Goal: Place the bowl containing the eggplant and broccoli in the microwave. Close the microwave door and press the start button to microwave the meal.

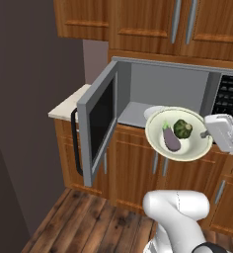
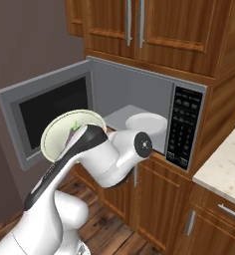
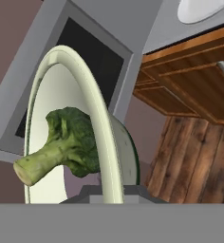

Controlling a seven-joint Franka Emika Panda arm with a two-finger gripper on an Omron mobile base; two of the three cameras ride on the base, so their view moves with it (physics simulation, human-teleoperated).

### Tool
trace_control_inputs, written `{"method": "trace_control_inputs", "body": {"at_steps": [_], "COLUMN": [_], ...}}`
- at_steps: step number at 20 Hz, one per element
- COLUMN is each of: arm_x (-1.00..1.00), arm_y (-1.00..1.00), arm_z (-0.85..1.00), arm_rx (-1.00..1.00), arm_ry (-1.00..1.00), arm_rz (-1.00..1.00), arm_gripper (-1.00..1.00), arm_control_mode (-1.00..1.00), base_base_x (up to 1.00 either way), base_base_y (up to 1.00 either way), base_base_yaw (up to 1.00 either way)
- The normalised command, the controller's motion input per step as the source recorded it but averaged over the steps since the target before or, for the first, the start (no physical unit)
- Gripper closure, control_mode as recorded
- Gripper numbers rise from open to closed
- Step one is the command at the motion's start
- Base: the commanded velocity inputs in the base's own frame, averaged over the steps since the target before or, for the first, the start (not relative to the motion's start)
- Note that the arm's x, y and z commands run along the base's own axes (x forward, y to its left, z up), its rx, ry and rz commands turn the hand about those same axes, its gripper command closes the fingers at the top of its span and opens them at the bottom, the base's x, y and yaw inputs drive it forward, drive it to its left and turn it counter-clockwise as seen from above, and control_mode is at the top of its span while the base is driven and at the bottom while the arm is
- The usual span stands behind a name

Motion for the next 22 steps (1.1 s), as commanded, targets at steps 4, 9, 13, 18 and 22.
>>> {"method": "trace_control_inputs", "body": {"at_steps": [4, 9, 13, 18, 22], "arm_x": [0.29, 0.18, 0.08, 0.20, 0.41], "arm_y": [-0.10, -0.07, -0.09, -0.06, -0.19], "arm_z": [0.00, -0.05, -0.14, -0.08, 0.00], "arm_rx": [0.00, 0.00, 0.00, 0.04, 0.20], "arm_ry": [0.00, 0.00, 0.00, 0.01, 0.06], "arm_rz": [-0.27, -0.28, -0.28, -0.20, -0.19], "arm_gripper": [1.00, 1.00, 1.00, 1.00, 1.00], "arm_control_mode": [-1.00, -1.00, -1.00, -1.00, -1.00], "base_base_x": [0.00, 0.00, 0.00, 0.00, 0.00], "base_base_y": [0.00, 0.00, 0.00, 0.00, 0.00], "base_base_yaw": [0.00, 0.00, 0.00, 0.00, 0.00]}}
